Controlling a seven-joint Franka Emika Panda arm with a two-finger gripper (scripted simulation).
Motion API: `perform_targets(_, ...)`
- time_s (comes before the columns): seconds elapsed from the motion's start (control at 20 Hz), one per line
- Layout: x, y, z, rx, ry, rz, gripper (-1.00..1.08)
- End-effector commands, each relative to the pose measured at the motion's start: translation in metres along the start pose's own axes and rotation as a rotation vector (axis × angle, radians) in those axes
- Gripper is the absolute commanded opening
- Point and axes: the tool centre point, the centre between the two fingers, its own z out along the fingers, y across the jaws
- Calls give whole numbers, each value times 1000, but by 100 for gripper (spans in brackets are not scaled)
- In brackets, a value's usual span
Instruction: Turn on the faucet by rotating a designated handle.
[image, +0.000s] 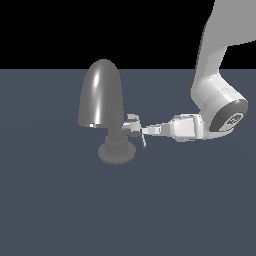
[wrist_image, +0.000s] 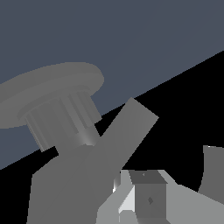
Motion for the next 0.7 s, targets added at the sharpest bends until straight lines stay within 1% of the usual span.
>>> perform_targets(0.0, 15, -13, 0, 14, 2, 15, -100)
perform_targets(0.65, 54, -48, 0, 20, -3, 56, -100)
